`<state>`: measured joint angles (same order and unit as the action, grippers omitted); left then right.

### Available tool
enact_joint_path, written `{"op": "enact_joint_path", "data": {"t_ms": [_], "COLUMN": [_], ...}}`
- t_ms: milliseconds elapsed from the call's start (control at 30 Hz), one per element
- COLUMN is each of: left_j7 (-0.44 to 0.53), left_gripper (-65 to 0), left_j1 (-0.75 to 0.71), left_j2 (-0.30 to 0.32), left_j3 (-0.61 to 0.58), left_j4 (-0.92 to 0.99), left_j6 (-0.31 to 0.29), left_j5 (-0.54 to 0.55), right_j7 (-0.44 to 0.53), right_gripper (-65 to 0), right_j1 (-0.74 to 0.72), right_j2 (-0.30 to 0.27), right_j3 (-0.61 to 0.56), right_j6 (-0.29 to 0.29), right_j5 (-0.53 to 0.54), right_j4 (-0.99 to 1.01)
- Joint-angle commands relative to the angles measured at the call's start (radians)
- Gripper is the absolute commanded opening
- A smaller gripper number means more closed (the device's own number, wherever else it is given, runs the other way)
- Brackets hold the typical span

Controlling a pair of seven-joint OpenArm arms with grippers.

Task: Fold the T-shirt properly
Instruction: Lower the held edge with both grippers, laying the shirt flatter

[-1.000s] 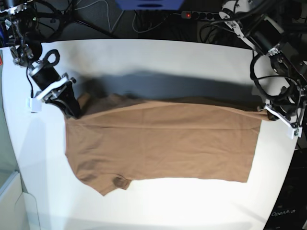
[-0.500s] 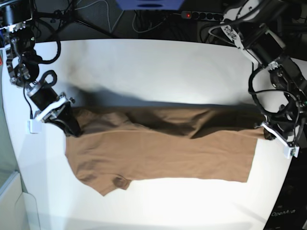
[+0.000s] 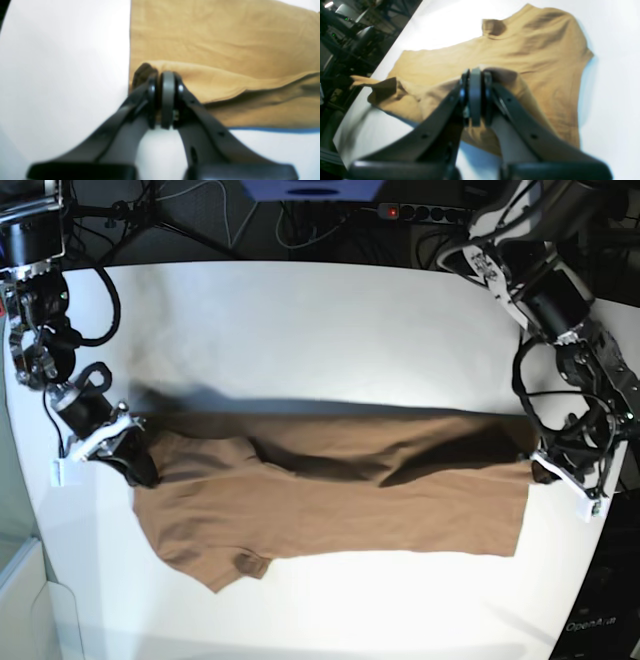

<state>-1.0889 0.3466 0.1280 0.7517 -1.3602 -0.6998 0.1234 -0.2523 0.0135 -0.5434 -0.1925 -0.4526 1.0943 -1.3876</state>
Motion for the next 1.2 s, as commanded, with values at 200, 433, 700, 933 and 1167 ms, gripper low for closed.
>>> {"op": "enact_joint_path", "data": {"t_ms": [200,433,700,933,1167], "left_j7": [0.039,0.039,0.04,0.075,0.08], "left_gripper": [-62.8,-62.8,-62.8,-63.0,-62.6], "left_j1": [0.026,0.022,0.026,0.026,0.026], "left_j2": [0.042,0.065,0.103,0.095,0.097], "left_j3": [0.002,0.002,0.002,-0.004,-0.002], "left_j4": [0.008,0.009,0.009,0.009,0.009], "left_j6": [0.002,0.002,0.002,0.002,0.002], "left_j5": [0.019,0.019,0.022,0.019,0.017], "right_j7": [0.026,0.024,0.024,0.024,0.024], "right_gripper": [-64.3,-63.8,-63.7,-63.5,-57.3], "right_j1": [-0.1,-0.122,-0.18,-0.186,-0.185], "right_j2": [-0.005,0.056,0.069,0.07,0.07], "right_j3": [-0.108,-0.115,-0.117,-0.117,-0.117], "right_j6": [-0.015,-0.013,-0.013,-0.016,-0.018], "right_j5": [-0.03,-0.131,-0.133,-0.133,-0.133], "right_j4": [0.03,0.035,0.113,0.147,0.155]}}
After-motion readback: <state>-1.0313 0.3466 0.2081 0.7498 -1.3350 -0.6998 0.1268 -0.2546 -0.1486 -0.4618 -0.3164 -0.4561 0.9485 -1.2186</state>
